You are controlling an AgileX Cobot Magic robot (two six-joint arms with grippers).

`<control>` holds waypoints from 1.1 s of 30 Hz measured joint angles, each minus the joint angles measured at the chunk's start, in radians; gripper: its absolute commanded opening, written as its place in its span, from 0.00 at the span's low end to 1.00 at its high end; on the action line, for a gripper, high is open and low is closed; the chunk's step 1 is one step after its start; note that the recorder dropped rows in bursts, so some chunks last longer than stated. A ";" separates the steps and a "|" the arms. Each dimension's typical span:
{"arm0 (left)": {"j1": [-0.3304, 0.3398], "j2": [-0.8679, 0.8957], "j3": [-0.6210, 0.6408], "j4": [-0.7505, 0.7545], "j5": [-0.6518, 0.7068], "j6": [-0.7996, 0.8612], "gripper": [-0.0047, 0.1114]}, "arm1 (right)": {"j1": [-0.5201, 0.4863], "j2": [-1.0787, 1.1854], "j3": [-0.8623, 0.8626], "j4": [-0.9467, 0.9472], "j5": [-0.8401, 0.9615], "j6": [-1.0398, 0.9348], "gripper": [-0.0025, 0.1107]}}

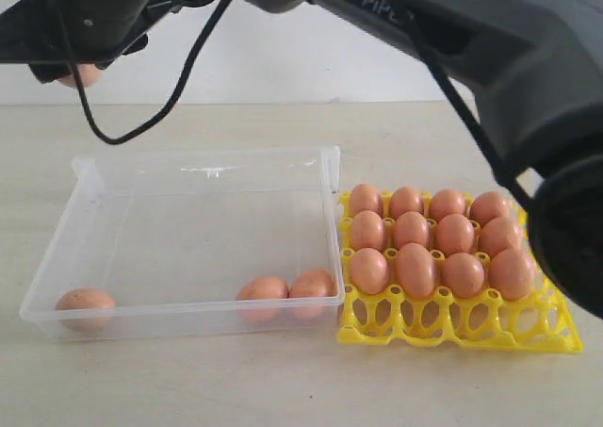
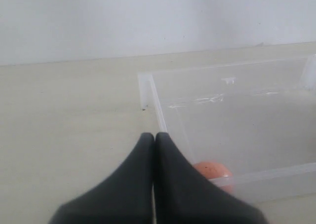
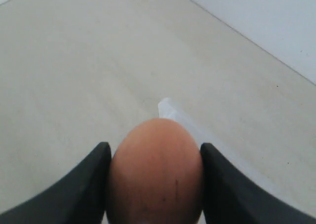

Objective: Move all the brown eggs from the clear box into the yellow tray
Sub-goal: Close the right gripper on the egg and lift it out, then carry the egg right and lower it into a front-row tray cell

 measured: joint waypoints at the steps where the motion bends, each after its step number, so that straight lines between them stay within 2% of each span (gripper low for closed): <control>1: 0.000 0.000 0.000 0.000 0.000 0.000 0.00 | 0.020 -0.021 0.058 -0.056 -0.027 0.041 0.02; 4: 0.000 0.000 0.000 0.000 0.000 0.000 0.00 | 0.070 -0.104 0.340 -0.237 -0.174 0.252 0.02; 8: 0.000 0.000 0.000 0.000 0.000 0.000 0.00 | 0.074 -0.299 0.820 -0.575 -0.515 0.587 0.02; 11: 0.000 0.000 0.000 0.000 0.000 0.000 0.00 | -0.009 -0.505 1.121 -0.778 -0.815 0.753 0.02; 14: 0.000 0.000 0.000 0.000 0.000 0.000 0.00 | -0.190 -0.658 1.332 -0.827 -1.080 0.813 0.02; 16: 0.000 0.000 0.000 0.000 0.000 0.000 0.00 | -0.365 -0.702 1.398 -0.827 -1.282 0.860 0.02; 18: 0.000 0.000 0.000 -0.002 0.000 0.000 0.00 | -0.537 -0.697 1.416 -0.831 -1.563 0.957 0.02; 20: 0.000 0.000 0.000 -0.004 0.000 0.000 0.00 | -0.659 -0.664 1.402 -0.844 -1.836 1.058 0.02; 22: 0.000 0.000 0.000 -0.004 0.000 0.000 0.00 | -0.741 -0.631 1.375 -0.900 -1.949 1.179 0.02; 24: 0.000 0.000 0.000 -0.004 0.000 0.000 0.00 | -0.792 -0.609 1.364 -1.021 -1.997 1.240 0.02; 28: 0.000 0.000 0.000 -0.004 0.000 0.000 0.00 | -0.803 -0.594 1.412 -1.256 -2.025 1.293 0.02; 30: 0.000 0.000 0.000 -0.006 0.000 0.000 0.00 | -0.797 -0.594 1.488 -1.304 -2.035 1.269 0.02; 33: 0.000 0.000 0.000 -0.006 0.000 0.000 0.00 | -0.795 -0.594 1.634 -1.273 -2.019 1.166 0.02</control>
